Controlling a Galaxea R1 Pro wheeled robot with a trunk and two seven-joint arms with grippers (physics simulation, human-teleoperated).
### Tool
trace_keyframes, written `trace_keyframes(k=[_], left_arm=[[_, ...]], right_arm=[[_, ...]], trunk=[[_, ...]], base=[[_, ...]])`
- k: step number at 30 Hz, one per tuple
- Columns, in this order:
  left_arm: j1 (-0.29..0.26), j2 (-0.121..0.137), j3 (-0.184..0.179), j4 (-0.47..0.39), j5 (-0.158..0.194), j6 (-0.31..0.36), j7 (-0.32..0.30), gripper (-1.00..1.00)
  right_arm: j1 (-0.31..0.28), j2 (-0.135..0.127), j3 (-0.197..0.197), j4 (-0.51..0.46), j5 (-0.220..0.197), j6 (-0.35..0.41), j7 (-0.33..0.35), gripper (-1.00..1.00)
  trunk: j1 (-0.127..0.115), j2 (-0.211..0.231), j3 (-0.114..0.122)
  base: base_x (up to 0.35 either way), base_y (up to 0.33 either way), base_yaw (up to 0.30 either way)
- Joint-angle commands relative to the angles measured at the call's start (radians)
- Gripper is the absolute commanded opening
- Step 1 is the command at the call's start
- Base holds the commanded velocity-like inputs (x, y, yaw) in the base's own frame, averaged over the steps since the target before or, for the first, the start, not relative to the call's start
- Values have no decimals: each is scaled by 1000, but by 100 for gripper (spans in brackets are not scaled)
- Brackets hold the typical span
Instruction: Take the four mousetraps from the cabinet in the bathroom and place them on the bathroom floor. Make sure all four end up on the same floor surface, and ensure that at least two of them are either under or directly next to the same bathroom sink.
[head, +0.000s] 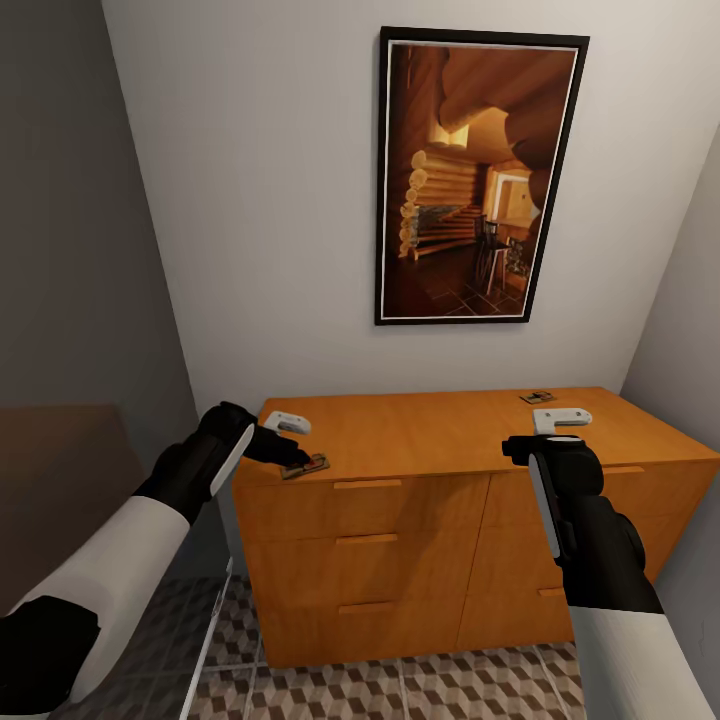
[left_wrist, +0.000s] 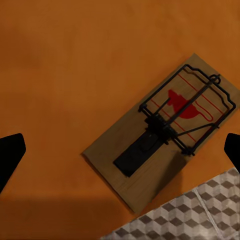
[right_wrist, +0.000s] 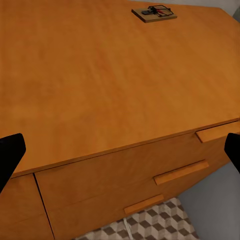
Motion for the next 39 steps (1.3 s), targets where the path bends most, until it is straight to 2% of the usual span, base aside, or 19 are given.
trace_keyframes(k=[1, 39], left_arm=[[-1, 1, -3, 0, 8, 4, 4, 100], [-1, -1, -3, -17, 7, 4, 4, 100]], right_arm=[[-1, 0, 1, -1, 0, 4, -2, 100], [-1, -1, 2, -1, 1, 4, 0, 100]], trunk=[[0, -1, -1], [0, -1, -1]], base=[[0, 0, 0], [0, 0, 0]])
